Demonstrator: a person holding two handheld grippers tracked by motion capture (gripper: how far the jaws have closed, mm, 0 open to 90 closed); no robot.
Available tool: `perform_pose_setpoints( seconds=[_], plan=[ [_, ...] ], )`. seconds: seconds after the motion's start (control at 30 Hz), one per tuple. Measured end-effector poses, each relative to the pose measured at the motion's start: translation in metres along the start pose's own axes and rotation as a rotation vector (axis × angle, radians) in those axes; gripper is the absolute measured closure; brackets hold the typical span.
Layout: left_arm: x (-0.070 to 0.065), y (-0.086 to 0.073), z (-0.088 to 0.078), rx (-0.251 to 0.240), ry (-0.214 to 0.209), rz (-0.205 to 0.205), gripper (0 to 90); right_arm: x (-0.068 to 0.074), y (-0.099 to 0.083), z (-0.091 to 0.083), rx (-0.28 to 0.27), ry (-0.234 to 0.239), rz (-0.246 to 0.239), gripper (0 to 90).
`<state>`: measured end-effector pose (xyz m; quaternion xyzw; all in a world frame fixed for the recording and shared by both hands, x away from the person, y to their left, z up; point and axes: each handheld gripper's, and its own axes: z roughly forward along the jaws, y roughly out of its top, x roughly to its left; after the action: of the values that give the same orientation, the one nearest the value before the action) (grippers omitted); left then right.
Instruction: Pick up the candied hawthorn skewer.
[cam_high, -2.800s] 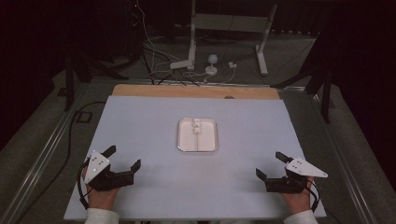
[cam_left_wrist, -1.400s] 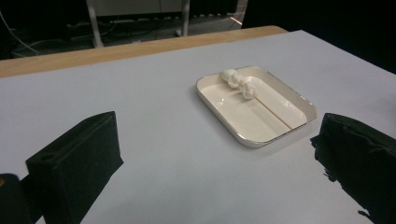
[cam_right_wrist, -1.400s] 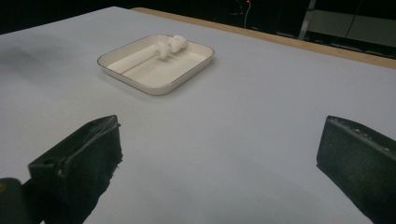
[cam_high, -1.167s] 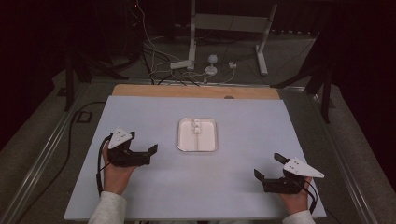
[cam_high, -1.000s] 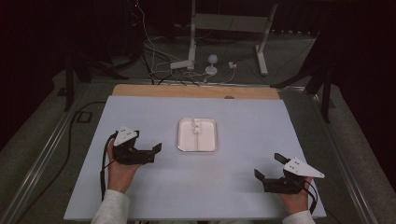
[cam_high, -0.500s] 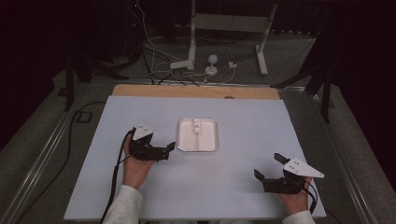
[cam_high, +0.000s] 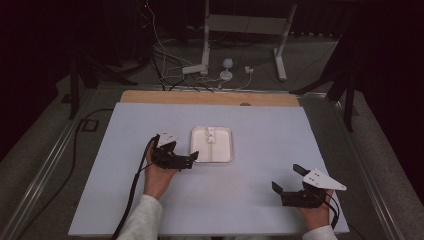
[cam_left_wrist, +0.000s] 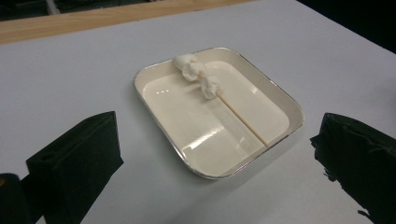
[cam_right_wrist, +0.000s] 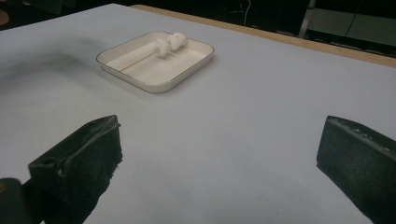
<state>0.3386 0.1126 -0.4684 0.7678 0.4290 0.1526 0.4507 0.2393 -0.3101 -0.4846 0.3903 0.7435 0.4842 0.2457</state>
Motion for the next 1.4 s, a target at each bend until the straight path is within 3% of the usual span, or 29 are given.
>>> perform_pose_setpoints(
  seconds=[0.73,1.0,1.4],
  plan=[
    [-0.02,0.003,0.052,0.077,-0.011,-0.014,4.0,-0.001,-0.001,0.0,0.002,0.0,-0.001,0.0],
    [-0.026,0.002,0.071,0.127,-0.043,-0.036,6.1,-0.001,-0.001,0.001,0.002,0.002,-0.002,0.0],
    [-0.026,0.0,0.084,0.177,-0.074,-0.079,8.0,-0.001,-0.001,0.001,0.005,0.002,-0.001,0.0]
  ],
)
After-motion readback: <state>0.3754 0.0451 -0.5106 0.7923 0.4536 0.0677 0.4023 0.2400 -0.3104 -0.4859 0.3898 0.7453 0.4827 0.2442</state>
